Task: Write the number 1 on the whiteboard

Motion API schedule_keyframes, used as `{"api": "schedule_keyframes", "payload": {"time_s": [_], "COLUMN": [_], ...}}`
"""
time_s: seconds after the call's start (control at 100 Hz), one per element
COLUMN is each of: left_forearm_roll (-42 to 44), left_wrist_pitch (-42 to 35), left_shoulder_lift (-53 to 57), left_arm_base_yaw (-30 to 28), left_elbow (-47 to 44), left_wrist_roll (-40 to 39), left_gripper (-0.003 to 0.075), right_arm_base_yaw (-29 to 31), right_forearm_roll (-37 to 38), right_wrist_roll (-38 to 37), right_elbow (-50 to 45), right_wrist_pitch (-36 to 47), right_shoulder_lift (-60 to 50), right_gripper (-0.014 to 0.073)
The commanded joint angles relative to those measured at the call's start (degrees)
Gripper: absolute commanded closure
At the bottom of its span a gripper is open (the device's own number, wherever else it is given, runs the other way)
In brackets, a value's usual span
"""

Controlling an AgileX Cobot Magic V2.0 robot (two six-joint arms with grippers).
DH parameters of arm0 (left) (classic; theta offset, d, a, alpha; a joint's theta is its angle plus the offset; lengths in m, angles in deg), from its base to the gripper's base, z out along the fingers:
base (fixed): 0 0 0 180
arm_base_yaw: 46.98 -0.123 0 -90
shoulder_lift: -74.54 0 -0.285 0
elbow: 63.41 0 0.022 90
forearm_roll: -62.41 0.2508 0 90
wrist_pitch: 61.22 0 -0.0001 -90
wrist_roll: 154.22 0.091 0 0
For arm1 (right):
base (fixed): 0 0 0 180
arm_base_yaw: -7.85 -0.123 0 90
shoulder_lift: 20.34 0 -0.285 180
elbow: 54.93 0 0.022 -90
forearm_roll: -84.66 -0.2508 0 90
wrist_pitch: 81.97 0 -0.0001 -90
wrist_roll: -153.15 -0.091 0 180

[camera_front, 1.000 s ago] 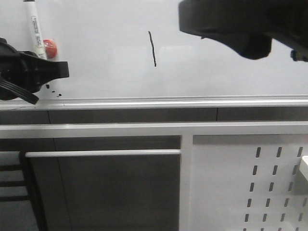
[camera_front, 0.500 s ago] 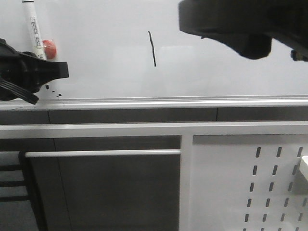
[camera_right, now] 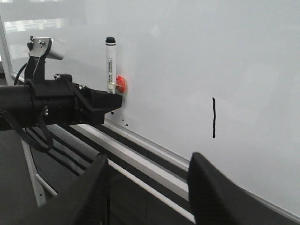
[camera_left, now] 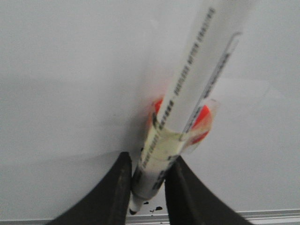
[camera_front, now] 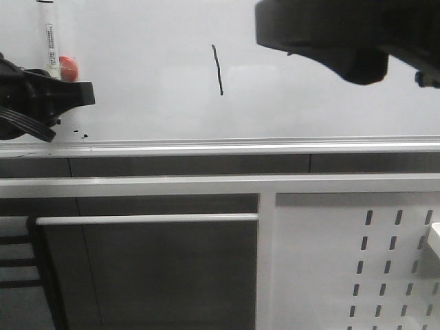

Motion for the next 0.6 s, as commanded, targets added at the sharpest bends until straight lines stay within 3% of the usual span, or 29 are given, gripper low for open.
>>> {"api": "schedule_keyframes", "payload": {"time_s": [0.0, 0.46, 0.59], "left_forearm_roll": [-0.12, 1.41, 1.41], "left_wrist_pitch": [-4.64, -2.89, -3.22], "left_shoulder_lift": [1.55, 1.55, 1.55], "left_arm_base_yaw": [-0.05, -0.05, -0.05], "left_elbow": [1.57, 1.57, 1.57], "left_wrist_roll": [-0.50, -0.50, -0.50], "left_gripper": [0.0561, 0.0569, 0.0634], "right_arm_base_yaw": [0.08, -0.27, -0.28], "right_forearm_roll": [1.62, 1.62, 1.62], "right_wrist_roll": [0.41, 0.41, 0.41], "right_elbow": [1.41, 1.41, 1.41], "right_wrist_pitch": [3.96, 3.96, 3.96], "right_shoulder_lift": [-1.13, -1.13, -1.13], "right_gripper": [0.0258, 0.0258, 0.0258]}}
